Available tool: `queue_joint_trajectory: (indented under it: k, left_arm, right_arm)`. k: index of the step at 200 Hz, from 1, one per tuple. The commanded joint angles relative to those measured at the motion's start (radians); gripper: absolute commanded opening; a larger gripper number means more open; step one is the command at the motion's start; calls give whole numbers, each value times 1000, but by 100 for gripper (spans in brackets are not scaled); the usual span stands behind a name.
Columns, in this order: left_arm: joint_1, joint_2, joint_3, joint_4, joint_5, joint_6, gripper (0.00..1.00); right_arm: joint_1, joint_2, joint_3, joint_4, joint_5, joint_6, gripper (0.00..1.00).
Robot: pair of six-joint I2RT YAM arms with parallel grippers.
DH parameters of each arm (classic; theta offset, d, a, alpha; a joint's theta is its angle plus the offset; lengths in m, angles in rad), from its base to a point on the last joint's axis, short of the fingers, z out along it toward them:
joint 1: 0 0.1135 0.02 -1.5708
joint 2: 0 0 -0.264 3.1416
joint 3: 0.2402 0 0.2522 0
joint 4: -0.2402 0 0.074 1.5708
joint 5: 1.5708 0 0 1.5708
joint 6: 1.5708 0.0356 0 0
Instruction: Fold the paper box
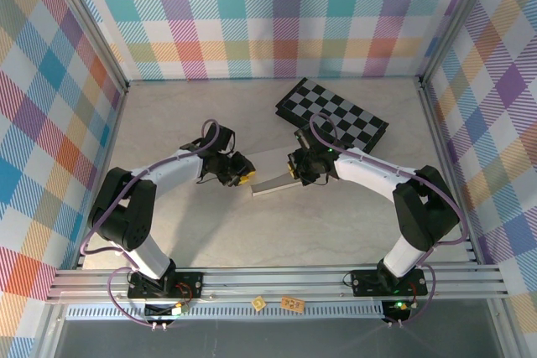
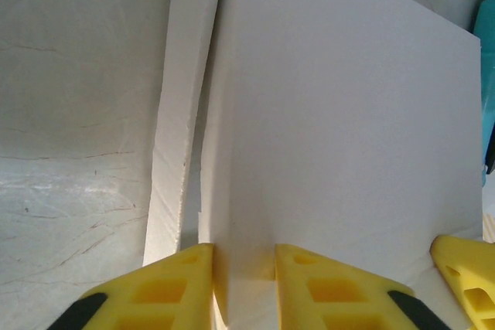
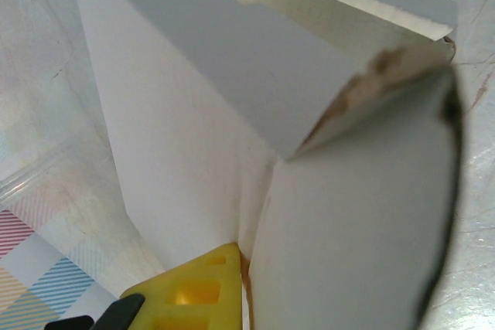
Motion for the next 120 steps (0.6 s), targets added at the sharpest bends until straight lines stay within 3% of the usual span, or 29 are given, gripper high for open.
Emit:
queue_joint_trajectory:
  k: [1, 64, 89, 120]
  left_arm:
    - [-16, -10, 2, 41, -1, -5, 20]
    - [-16, 2, -20, -68, -35, 95, 15]
    - [-16, 10, -20, -102, -59, 149, 12]
    - [-13, 22, 3, -145, -69, 200, 12]
  right_arm:
    - [8, 15, 5, -73, -44, -7, 10]
    - [8, 13, -35, -99, -68, -18, 14]
    - [-2, 1, -2, -185, -78, -81, 27]
    - [-36, -79, 118, -353, -32, -327, 55]
